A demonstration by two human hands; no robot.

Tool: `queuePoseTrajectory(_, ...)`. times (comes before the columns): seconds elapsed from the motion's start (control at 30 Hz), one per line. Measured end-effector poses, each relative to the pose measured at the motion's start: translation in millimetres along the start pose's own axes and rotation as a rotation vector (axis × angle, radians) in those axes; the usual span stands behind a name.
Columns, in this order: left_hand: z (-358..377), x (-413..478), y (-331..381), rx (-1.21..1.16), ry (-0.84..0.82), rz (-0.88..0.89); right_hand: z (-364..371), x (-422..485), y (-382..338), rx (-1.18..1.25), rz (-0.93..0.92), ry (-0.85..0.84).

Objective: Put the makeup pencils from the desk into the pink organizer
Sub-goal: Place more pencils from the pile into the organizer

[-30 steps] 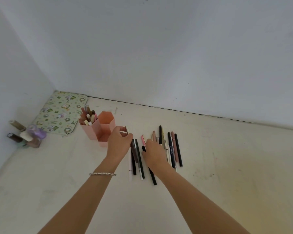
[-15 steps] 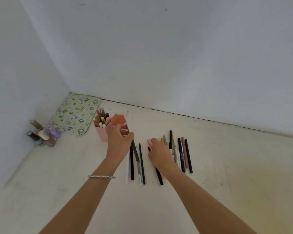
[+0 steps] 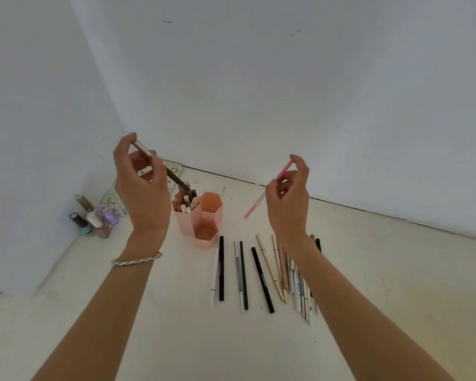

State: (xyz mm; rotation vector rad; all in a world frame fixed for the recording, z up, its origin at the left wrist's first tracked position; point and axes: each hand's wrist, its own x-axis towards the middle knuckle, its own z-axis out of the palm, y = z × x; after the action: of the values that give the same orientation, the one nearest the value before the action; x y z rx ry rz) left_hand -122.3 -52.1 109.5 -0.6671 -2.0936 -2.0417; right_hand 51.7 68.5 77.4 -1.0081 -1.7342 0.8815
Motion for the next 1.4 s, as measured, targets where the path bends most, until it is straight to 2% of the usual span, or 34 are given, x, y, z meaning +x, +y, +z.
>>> queuePoseTrajectory(0.07,-1,3,-11,0.080,-0.039,0.062,5,2,-10,0.055,-0.028,0.024)
queuePoseTrajectory(0.2,-3,-13,-54,0.337,-0.312,0.199,21,-5,-23,0.111,-0.068,0.011)
queuePoseTrajectory(0.27,-6,-22,-71,0.446,-0.385,0.258,30,-9,-28,0.110,-0.073,-0.025)
queuePoseTrajectory(0.33,-12,-27,-77,0.489,-0.342,0.222,41,-12,-34,0.115,-0.080,-0.056)
queuePoseTrajectory(0.47,-27,-29,-69,0.382,-0.174,0.092,64,-15,-41,0.060,-0.150,-0.148)
queuePoseTrajectory(0.57,-36,-38,-57,0.298,-0.157,0.011,81,-17,-36,-0.050,-0.189,-0.249)
queuePoseTrajectory(0.67,-41,-61,-53,0.317,-0.202,-0.026,96,-25,-23,-0.231,-0.278,-0.363)
queuePoseTrajectory(0.77,-36,-91,-55,0.436,-0.394,-0.097,96,-33,-10,-0.269,-0.369,-0.349)
queuePoseTrajectory(0.93,-7,-127,-76,0.859,-0.832,-0.277,62,-21,4,-0.164,-0.159,-0.223)
queuePoseTrajectory(1.1,8,-140,-85,1.018,-0.974,-0.249,31,-15,26,-0.214,-0.004,-0.214)
queuePoseTrajectory(1.2,10,-122,-59,0.792,-0.906,-0.300,23,-22,41,-0.319,0.064,-0.300)
queuePoseTrajectory(1.33,7,-80,-1,0.381,-0.569,-0.186,35,-43,51,-0.503,0.189,-0.569)
queuePoseTrajectory(1.4,7,-66,15,0.264,-0.462,-0.139,48,-57,55,-0.564,0.210,-0.689)
